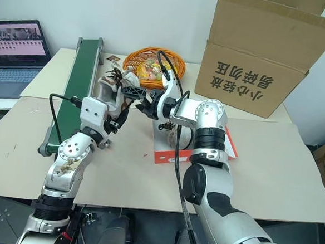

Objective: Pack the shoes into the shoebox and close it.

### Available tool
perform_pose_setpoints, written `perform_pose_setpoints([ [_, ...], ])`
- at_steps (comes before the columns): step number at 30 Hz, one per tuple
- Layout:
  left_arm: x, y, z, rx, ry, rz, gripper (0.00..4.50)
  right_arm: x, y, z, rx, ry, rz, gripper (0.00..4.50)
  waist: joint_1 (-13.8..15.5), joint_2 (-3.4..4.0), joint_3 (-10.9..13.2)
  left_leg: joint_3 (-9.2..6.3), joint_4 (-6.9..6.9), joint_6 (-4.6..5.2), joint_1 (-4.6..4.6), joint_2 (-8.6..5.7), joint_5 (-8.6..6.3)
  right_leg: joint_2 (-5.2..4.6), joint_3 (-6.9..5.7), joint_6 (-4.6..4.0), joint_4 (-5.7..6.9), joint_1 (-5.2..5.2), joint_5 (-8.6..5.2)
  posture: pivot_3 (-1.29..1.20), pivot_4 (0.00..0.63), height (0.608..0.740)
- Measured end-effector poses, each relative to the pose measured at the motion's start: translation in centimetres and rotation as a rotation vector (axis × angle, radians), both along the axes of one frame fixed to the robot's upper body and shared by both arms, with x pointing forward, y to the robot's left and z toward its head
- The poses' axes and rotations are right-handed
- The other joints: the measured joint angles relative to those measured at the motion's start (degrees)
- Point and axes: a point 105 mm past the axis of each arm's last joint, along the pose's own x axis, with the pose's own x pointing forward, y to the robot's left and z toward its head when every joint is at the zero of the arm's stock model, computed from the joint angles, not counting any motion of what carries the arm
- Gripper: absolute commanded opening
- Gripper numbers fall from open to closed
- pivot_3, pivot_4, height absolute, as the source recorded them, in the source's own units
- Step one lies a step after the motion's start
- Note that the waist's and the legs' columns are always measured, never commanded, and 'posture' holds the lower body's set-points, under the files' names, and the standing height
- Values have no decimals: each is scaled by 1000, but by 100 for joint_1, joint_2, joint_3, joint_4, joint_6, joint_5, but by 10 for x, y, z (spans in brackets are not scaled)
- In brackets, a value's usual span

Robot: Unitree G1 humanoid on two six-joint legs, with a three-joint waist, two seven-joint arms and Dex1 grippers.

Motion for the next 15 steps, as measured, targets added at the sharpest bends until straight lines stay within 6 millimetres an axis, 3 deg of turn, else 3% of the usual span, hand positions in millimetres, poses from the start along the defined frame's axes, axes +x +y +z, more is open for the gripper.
perform_pose_setpoints([
  [7,-1,-5,-1,1,5,-21,2985,16,6,1,32,18,-63,4500,-28,0,1,0,1,0,2,0,0,1,0,1,3,1,1,0,150,728],
  [15,0,0,0,1,1,-8,2985,14,29,1,61,31,-47,4500,-46,0,1,-1,1,0,0,0,0,0,0,1,2,3,0,0,150,728],
])
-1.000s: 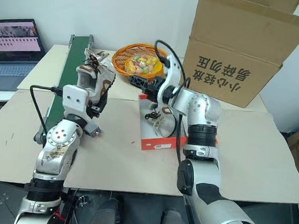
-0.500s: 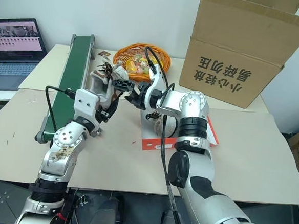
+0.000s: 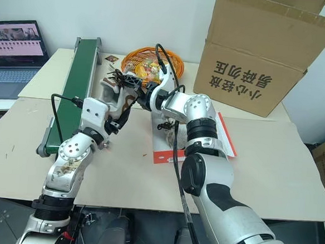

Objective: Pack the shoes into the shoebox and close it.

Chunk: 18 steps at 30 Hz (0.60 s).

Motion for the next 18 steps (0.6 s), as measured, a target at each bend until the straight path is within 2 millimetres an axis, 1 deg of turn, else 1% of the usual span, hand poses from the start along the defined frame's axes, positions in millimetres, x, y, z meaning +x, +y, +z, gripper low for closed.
perform_pose_setpoints([
  [2,0,0,0,-2,0,0,2911,0,2,-1,8,3,3,3982,0,0,0,-1,0,0,0,0,0,0,0,0,1,-1,0,0,150,728],
  [3,0,0,0,-3,-1,1,2911,0,2,-1,11,6,2,3805,1,0,0,-1,0,0,0,0,0,0,-1,0,1,0,0,0,150,728],
  [6,-1,1,3,-6,-13,2,2911,1,1,-1,26,13,-4,2722,-2,0,0,-1,0,0,0,0,0,0,-1,0,1,-1,0,0,150,728],
  [7,-1,1,5,-8,-19,2,2911,1,0,0,32,14,-5,2464,-3,0,0,-1,-1,0,0,0,0,0,-1,0,1,-1,0,0,150,728],
  [11,-2,2,9,-12,-39,2,2911,2,-1,1,46,19,-10,1100,-7,0,0,-1,-1,0,0,0,0,0,-1,0,1,-1,0,0,150,728],
  [12,-2,2,10,-12,-43,3,2911,2,-1,1,52,21,-10,889,-6,0,0,-1,-1,0,0,0,0,0,-1,0,1,-1,0,0,150,728],
  [13,-2,3,10,-12,-44,4,2911,1,-1,2,55,23,-10,551,-6,0,0,-1,0,0,1,0,0,0,-1,0,1,0,0,0,150,728],
  [14,-2,3,10,-13,-45,4,2911,1,-1,2,57,24,-10,436,-6,0,0,-1,0,0,1,0,0,0,-1,0,1,0,0,0,150,728],
  [18,-2,4,11,-14,-51,8,2911,0,1,4,70,31,-11,383,-6,0,0,-1,0,0,1,0,0,0,-1,0,2,0,0,0,150,728],
])
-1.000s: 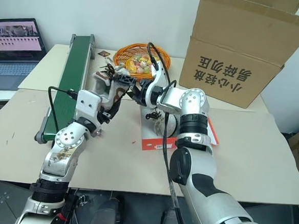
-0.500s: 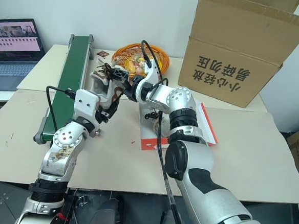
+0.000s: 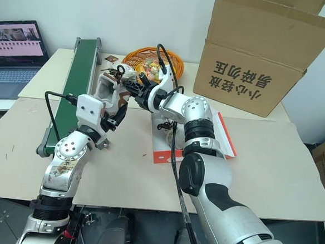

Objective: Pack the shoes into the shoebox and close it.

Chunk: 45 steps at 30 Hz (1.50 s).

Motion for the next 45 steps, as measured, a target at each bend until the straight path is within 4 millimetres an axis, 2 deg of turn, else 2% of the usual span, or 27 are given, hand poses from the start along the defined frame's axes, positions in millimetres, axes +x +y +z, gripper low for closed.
perform_pose_setpoints([
  [8,0,1,11,-3,-43,0,2911,-3,-1,11,92,30,10,369,3,0,0,0,0,0,0,0,0,0,0,0,1,2,0,0,150,728],
  [10,0,1,13,-5,-49,1,3690,-3,-1,14,100,31,8,369,0,0,0,0,0,0,1,0,0,0,0,0,1,1,0,0,150,728],
  [12,1,3,10,-11,-35,10,4267,-4,0,20,131,28,13,369,-4,0,0,0,0,0,1,0,0,0,0,0,1,2,0,0,150,728],
  [13,2,2,8,-10,-24,9,4389,-5,-1,22,134,23,12,369,-2,0,0,-2,0,0,0,0,0,1,-1,0,1,2,0,0,150,728],
  [26,1,-4,-2,9,24,-20,4389,2,-8,24,136,63,-57,369,-1,0,0,-2,1,1,0,0,0,0,-1,0,1,4,0,0,150,728],
  [29,0,-5,-7,12,38,-29,4389,14,-21,29,138,41,-155,369,6,1,1,-2,2,1,0,-1,0,0,-1,1,1,4,0,0,150,728],
  [32,-1,-13,-13,19,59,-61,4389,26,-38,44,138,-6,-246,369,27,1,3,-2,5,1,-2,-1,0,0,-1,2,-1,3,0,0,150,728],
  [36,-2,-13,-13,22,59,-62,4389,41,-68,64,153,-51,-366,369,16,1,3,-2,2,1,0,-1,0,1,-1,1,-2,5,0,0,150,728],
  [38,-2,-13,-13,24,59,-61,4389,46,-82,64,93,-101,-422,369,11,1,4,-2,2,1,-1,-1,0,0,-1,1,-3,3,0,0,150,728],
  [41,-2,-11,-13,28,60,-58,4389,47,-94,69,-144,-287,-436,369,-2,13,12,-2,2,1,-3,-1,1,0,0,1,-2,-1,0,0,150,728],
  [45,-3,-9,-17,29,73,-52,4389,33,-99,87,-397,-535,-339,369,-21,28,23,-3,0,2,-6,-1,1,0,2,0,1,-5,-2,0,150,728],
])
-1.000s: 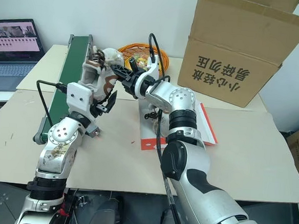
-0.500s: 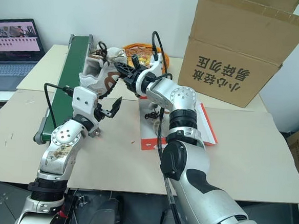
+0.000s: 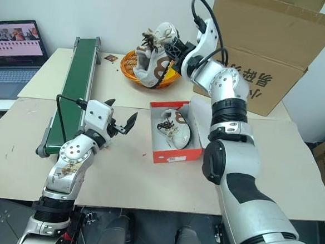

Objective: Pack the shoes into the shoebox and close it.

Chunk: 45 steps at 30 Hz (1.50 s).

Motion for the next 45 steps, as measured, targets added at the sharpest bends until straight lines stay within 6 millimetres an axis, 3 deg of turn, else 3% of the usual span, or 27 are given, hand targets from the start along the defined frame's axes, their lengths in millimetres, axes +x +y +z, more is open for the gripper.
perform_pose_setpoints([
  [2,0,1,-1,1,3,3,4389,-9,-3,-1,-149,-50,25,369,2,0,0,0,1,-1,1,0,0,0,0,0,1,2,-1,0,150,728],
  [5,0,1,-1,1,4,4,4389,-20,-3,-23,-290,-41,79,369,3,0,0,0,4,-1,5,0,-1,-1,0,0,2,6,0,0,150,728],
  [12,0,0,-1,-3,6,3,4389,-37,-16,-112,-485,147,145,369,48,0,0,1,7,-1,5,0,0,-1,0,0,5,4,0,0,150,728],
  [14,0,0,-2,-3,11,4,4389,-41,-16,-125,-519,172,157,369,60,1,1,1,6,0,5,0,0,0,0,1,7,2,0,0,150,728],
  [22,-1,-2,-3,-7,21,0,4389,-44,-26,-130,-560,188,172,369,89,3,2,2,8,-1,8,0,0,-1,1,1,8,5,0,0,150,728],
  [26,-1,-1,-4,-6,24,2,4389,-45,-22,-143,-610,219,197,369,86,3,2,2,8,-1,9,0,0,0,1,1,9,5,-1,0,150,728],
  [31,-1,-2,-4,-8,26,2,4389,-37,6,-180,-627,309,232,369,62,3,2,2,6,-1,26,0,0,1,1,1,12,15,-1,0,150,728],
  [38,-1,-1,-4,-12,29,7,4389,-19,24,-191,-697,309,221,369,-76,0,-1,2,1,-2,63,2,-1,2,1,0,13,23,-2,0,150,728],
  [45,-3,-1,-5,-12,30,9,4389,-17,45,-195,-792,251,254,369,-237,-1,-5,0,-7,-3,90,4,-2,5,5,-9,20,33,-8,0,150,728],
])
